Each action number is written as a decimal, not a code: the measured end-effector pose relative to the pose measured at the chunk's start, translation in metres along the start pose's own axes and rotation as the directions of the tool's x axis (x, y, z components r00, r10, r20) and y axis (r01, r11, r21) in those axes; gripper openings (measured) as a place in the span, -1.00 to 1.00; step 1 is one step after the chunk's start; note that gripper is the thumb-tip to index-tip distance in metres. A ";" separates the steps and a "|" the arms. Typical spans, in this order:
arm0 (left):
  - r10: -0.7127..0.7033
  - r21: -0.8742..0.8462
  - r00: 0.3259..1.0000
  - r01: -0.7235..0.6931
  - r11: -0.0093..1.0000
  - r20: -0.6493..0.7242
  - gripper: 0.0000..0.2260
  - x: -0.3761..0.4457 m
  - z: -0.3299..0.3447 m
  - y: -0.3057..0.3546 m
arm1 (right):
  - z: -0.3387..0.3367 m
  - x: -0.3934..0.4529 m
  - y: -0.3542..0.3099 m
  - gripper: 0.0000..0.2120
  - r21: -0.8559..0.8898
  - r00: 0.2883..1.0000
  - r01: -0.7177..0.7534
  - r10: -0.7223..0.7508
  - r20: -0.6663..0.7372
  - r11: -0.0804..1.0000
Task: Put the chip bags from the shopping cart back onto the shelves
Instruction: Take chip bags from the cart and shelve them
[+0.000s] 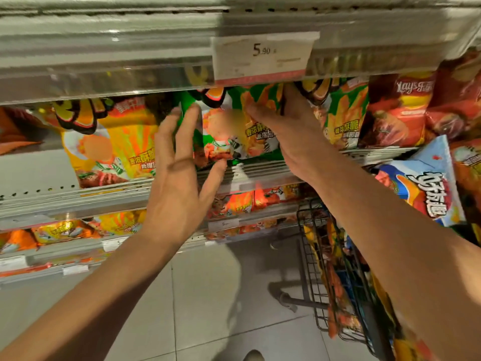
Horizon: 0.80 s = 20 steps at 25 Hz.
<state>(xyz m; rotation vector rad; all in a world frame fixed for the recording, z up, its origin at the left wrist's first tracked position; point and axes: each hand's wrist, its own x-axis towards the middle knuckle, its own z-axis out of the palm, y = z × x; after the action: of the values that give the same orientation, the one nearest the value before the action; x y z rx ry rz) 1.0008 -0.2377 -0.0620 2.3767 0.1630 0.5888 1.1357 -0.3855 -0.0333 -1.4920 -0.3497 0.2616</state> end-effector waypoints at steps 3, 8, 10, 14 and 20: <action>-0.062 -0.095 0.998 0.060 0.994 -0.015 -0.25 0.010 0.009 0.007 | -0.008 -0.004 0.007 -0.61 -0.009 0.998 -0.046 0.046 0.047 0.999; -0.313 -0.401 0.950 0.293 0.868 0.018 -0.16 0.028 0.016 0.017 | -0.016 -0.011 0.008 -0.67 -0.169 0.991 -0.116 0.126 0.052 0.979; -0.358 -0.443 0.934 0.325 0.836 0.009 -0.29 0.036 0.018 0.019 | -0.016 -0.010 0.009 -0.68 -0.199 0.988 -0.134 0.146 0.047 0.971; -0.370 -0.526 0.922 0.372 0.765 0.114 -0.53 0.054 0.025 0.019 | -0.015 -0.009 0.012 -0.72 -0.171 0.989 -0.141 0.147 0.022 0.975; -0.393 -0.549 0.912 0.387 0.740 0.114 -0.65 0.048 0.020 0.013 | -0.002 -0.010 -0.007 -0.67 -0.180 0.999 -0.019 0.012 -0.039 0.983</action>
<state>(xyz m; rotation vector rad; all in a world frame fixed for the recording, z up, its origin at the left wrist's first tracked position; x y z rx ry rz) 1.0518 -0.2465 -0.0496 1.6897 0.4226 0.3734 1.1275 -0.3917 -0.0269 -1.6765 -0.3391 0.2184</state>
